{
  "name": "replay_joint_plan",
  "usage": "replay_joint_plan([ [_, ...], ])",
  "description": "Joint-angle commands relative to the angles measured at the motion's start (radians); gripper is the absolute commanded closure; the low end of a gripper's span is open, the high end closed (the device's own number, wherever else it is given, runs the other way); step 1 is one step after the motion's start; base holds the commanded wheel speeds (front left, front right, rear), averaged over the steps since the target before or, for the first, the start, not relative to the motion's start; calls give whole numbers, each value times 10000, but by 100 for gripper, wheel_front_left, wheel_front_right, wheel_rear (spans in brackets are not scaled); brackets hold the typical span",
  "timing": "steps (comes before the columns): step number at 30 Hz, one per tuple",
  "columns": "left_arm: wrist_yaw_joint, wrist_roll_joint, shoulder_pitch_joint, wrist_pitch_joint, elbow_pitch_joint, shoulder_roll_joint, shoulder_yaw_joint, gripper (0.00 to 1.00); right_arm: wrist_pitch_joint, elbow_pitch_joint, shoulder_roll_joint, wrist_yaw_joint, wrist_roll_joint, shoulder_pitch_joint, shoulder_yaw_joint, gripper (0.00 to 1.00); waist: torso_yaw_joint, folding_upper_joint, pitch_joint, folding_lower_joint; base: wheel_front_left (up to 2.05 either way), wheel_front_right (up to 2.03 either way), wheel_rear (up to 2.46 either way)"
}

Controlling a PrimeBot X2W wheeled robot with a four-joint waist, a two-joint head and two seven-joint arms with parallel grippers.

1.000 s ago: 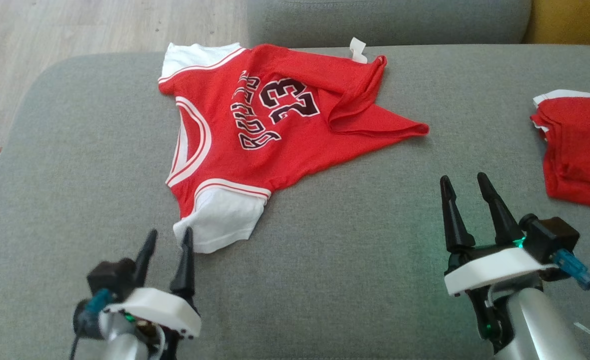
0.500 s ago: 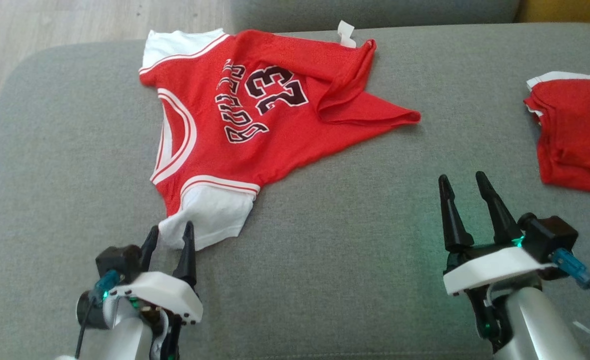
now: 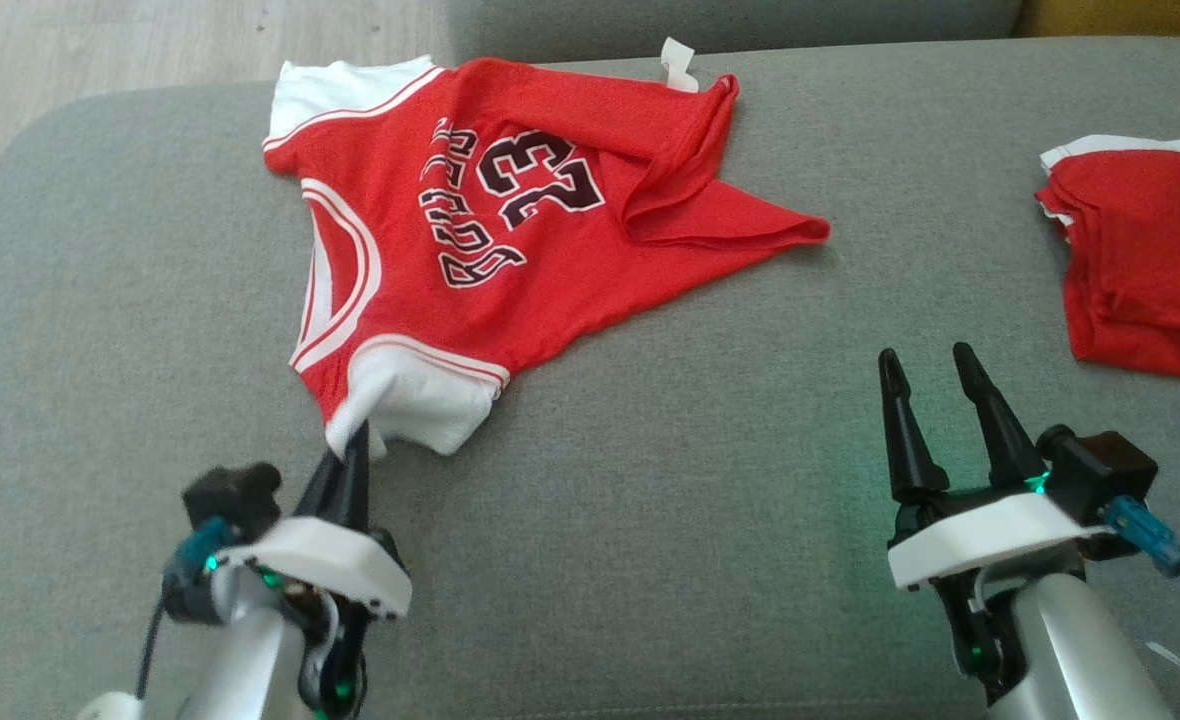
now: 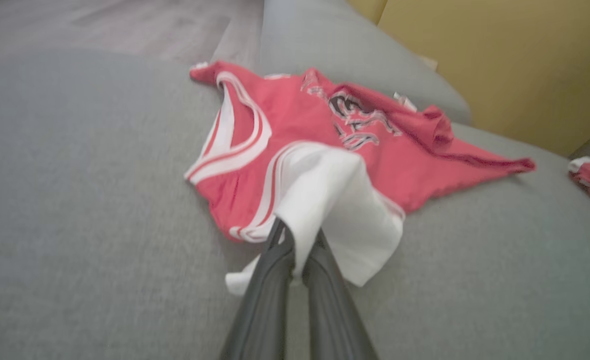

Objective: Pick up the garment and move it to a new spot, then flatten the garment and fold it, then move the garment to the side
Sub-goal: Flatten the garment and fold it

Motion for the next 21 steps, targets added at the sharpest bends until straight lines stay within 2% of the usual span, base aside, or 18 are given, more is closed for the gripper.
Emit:
replay_joint_plan([
  [1, -52, -40, -397, -93, -522, 86, 351, 100, -79, -258, 10, -9, -23, -435, 170, 0, 28, -1, -3, 0, 0, 0, 0],
  [10, 91, -112, -130, -93, -3191, 86, 913, 100, 351, 187, -167, -9, -357, -1156, -155, 0, 403, -1, 123, 0, 0, 0, 0],
  [16, 146, -152, -72, -93, -3639, 86, 556, 100, 1406, 1460, -474, -9, -803, -2328, 129, 0, 722, -1, 406, 0, 0, 0, 0],
  [21, 228, -242, -188, -93, -3674, 85, 154, 100, 1768, 2793, -1177, -9, -1816, -3311, 797, 0, 987, -1, 687, 0, 0, 0, 0],
])
